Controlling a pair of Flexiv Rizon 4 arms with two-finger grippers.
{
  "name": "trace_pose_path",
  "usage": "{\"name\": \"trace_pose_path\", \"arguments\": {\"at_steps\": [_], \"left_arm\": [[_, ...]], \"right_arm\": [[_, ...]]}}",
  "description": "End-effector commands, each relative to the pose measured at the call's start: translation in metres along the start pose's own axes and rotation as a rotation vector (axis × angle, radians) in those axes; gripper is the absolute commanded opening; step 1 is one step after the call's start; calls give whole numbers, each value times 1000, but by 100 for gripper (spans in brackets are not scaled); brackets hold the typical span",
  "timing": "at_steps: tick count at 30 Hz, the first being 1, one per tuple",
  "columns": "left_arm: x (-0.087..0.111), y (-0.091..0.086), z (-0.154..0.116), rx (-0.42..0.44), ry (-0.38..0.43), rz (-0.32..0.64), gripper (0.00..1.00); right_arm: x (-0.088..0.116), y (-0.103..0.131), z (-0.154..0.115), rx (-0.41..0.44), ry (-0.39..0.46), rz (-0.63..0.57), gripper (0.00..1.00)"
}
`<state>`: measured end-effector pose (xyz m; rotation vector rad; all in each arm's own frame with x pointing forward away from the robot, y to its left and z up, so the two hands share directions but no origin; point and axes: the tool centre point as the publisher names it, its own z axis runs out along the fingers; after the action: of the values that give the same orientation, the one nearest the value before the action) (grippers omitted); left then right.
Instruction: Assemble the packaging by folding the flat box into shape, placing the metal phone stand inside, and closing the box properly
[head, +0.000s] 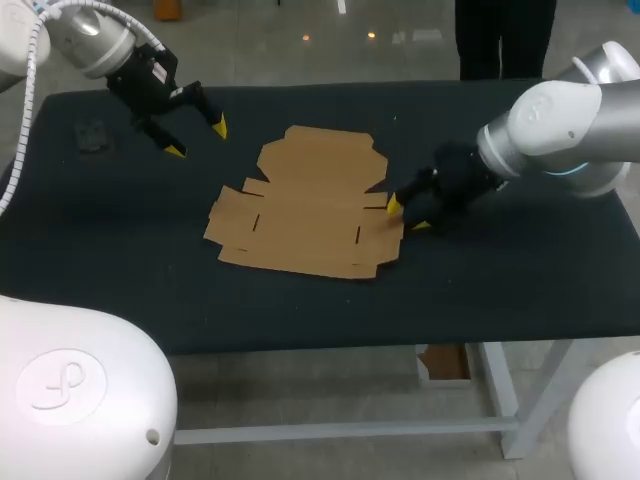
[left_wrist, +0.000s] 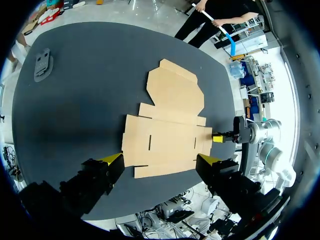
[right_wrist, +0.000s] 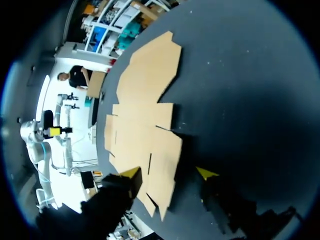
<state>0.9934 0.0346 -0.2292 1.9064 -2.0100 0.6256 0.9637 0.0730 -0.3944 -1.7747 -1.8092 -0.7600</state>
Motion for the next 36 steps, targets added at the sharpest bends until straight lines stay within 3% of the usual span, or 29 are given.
{"name": "trace_pose_path", "arguments": {"at_steps": [1,2,7,9,13,36], "left_arm": [[1,0,-1,-3,-6,-2,100],[1,0,-1,-3,-6,-2,100],[1,0,-1,-3,-6,-2,100],[1,0,-1,-3,-6,-2,100],[1,0,-1,-3,-6,-2,100],[1,0,-1,-3,-6,-2,100]], "right_arm": [[-6,10,8,138,79,4,57],[-7,11,10,142,81,5,50],[-6,13,16,158,94,12,45],[-5,13,18,162,98,14,38],[-3,12,21,170,102,11,0],[10,-16,18,227,169,-52,0]]}}
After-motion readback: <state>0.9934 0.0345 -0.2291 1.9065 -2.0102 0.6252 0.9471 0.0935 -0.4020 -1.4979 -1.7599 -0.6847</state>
